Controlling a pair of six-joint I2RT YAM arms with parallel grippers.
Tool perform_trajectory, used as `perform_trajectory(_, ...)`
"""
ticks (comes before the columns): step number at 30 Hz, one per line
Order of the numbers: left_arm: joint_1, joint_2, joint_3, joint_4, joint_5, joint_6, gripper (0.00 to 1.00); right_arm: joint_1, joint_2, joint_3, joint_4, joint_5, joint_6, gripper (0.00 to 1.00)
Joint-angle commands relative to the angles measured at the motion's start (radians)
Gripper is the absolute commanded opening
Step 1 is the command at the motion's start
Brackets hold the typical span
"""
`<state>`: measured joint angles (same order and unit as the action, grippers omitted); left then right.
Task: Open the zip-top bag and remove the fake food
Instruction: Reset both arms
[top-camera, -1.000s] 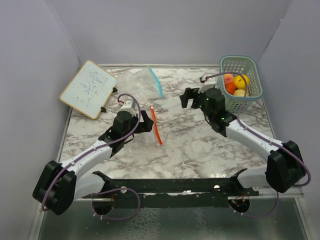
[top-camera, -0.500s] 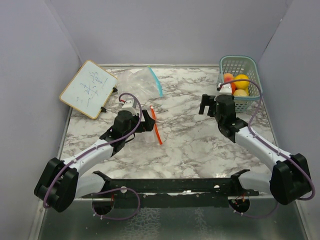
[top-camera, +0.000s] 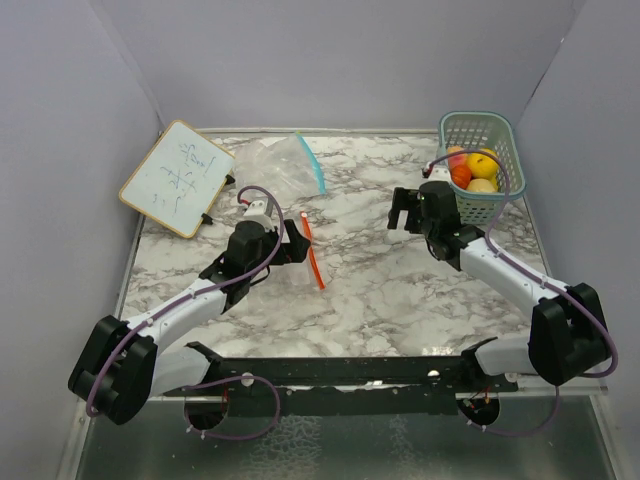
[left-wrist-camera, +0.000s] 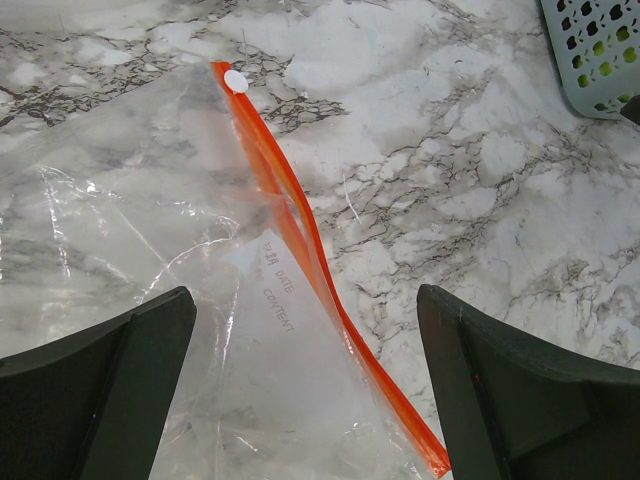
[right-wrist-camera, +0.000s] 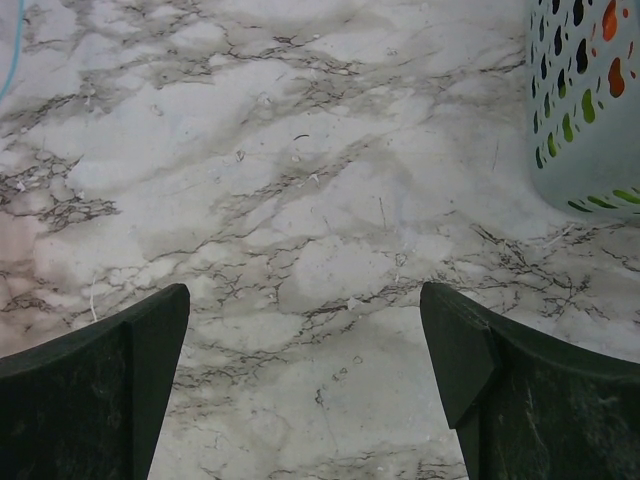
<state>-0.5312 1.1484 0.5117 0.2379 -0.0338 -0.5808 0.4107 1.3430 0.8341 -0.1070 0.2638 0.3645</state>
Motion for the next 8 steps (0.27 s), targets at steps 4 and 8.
perform_trajectory(4,0.006,0.010,-0.002,0.016,0.004,0.011,0.96,-0.001,-0.021,-0.003,0.016,0.010,0.018,0.99)
perform_trajectory(8,0.008,0.018,-0.003,0.022,0.005,0.007,0.96,0.000,-0.018,0.005,0.007,0.024,0.030,0.99)
